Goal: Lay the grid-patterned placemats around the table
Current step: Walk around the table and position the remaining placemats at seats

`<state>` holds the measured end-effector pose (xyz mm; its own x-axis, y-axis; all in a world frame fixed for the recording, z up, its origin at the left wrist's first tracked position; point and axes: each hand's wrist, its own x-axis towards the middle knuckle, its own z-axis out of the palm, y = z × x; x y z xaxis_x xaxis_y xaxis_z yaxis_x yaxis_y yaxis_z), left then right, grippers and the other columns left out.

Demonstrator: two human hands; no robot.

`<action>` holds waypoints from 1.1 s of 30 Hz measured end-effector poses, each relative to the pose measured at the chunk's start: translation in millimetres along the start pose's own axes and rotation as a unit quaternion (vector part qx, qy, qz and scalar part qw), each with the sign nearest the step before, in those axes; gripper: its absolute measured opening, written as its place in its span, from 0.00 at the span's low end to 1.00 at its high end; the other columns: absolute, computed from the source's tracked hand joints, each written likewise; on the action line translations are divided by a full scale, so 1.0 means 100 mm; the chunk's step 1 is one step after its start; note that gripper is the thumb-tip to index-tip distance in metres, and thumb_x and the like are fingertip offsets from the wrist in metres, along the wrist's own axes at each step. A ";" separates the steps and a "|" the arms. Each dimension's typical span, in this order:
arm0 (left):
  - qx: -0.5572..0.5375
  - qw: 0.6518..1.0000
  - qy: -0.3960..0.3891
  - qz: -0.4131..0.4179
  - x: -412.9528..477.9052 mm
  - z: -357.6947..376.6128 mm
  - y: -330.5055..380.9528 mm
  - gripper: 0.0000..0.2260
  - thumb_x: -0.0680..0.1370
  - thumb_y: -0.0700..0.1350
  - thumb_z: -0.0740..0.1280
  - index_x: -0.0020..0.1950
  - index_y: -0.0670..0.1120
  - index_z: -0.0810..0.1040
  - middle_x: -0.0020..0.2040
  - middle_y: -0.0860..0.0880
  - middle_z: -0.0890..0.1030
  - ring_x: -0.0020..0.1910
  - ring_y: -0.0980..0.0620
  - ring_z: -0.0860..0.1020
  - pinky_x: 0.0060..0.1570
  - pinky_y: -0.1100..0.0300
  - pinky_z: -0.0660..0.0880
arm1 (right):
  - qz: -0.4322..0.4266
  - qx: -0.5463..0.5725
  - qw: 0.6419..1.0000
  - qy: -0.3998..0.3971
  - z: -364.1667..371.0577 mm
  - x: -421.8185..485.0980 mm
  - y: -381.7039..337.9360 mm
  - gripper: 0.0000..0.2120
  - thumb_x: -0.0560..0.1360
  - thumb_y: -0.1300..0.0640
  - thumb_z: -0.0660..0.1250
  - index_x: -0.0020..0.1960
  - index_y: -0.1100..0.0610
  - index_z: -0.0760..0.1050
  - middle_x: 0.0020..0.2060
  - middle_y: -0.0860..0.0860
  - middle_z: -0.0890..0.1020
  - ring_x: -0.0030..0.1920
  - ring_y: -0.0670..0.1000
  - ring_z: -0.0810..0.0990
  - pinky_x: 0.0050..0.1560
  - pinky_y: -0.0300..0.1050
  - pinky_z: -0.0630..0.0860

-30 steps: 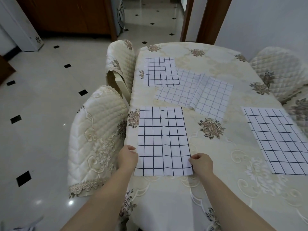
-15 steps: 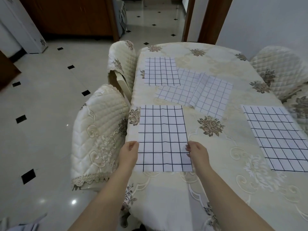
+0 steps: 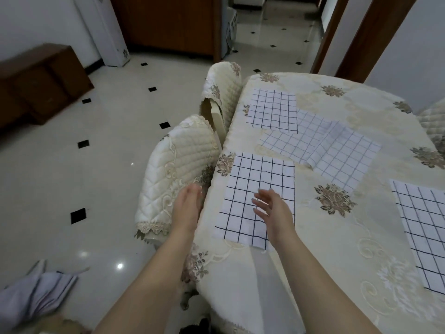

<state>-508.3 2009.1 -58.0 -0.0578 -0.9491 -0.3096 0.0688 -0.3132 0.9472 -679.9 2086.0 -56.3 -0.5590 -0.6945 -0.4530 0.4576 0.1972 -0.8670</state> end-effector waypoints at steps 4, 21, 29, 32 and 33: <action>-0.033 0.996 0.056 0.064 -0.16 -0.31 0.27 0.09 0.82 0.45 0.58 0.58 0.46 0.76 0.56 0.48 0.79 0.59 0.51 0.77 0.61 0.54 0.73 | -0.001 -0.002 0.997 -0.077 0.45 -0.12 -0.05 0.11 0.79 0.54 0.60 0.48 0.56 0.79 0.49 0.53 0.81 0.51 0.53 0.81 0.57 0.50 0.75; -0.107 0.931 0.329 0.113 -0.52 -2.20 0.43 0.10 0.83 0.44 0.56 0.59 0.44 0.75 0.54 0.47 0.80 0.55 0.51 0.79 0.55 0.58 0.75 | -0.004 -0.084 0.921 -0.380 2.54 -0.95 0.47 0.10 0.78 0.54 0.58 0.50 0.54 0.79 0.54 0.53 0.80 0.53 0.51 0.80 0.50 0.45 0.76; -0.120 0.921 0.364 0.066 -0.13 -3.06 0.32 0.10 0.82 0.44 0.56 0.60 0.44 0.73 0.54 0.47 0.79 0.55 0.51 0.78 0.57 0.56 0.74 | 0.034 -0.133 0.911 -0.389 3.36 -0.98 1.07 0.09 0.78 0.56 0.59 0.47 0.52 0.77 0.52 0.50 0.79 0.54 0.51 0.80 0.55 0.48 0.77; -0.114 0.928 0.352 0.039 0.19 -3.41 0.25 0.09 0.82 0.45 0.57 0.57 0.44 0.74 0.54 0.47 0.79 0.55 0.50 0.78 0.57 0.56 0.75 | 0.049 -0.163 0.918 -0.357 3.73 -0.84 1.36 0.08 0.78 0.56 0.59 0.49 0.54 0.77 0.50 0.51 0.79 0.52 0.51 0.80 0.54 0.47 0.77; -0.110 0.932 0.343 0.029 0.30 -3.53 0.25 0.08 0.82 0.45 0.57 0.55 0.45 0.75 0.53 0.47 0.80 0.55 0.50 0.79 0.57 0.56 0.74 | 0.056 -0.170 0.923 -0.342 3.85 -0.77 1.45 0.07 0.78 0.56 0.60 0.49 0.55 0.77 0.49 0.52 0.79 0.51 0.52 0.80 0.53 0.47 0.77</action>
<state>-156.7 1960.8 -73.6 0.5975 -0.7392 -0.3107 0.2599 -0.1880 0.9472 -304.0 1902.2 -67.4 0.0983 -0.9076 -0.4082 0.1789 0.4196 -0.8899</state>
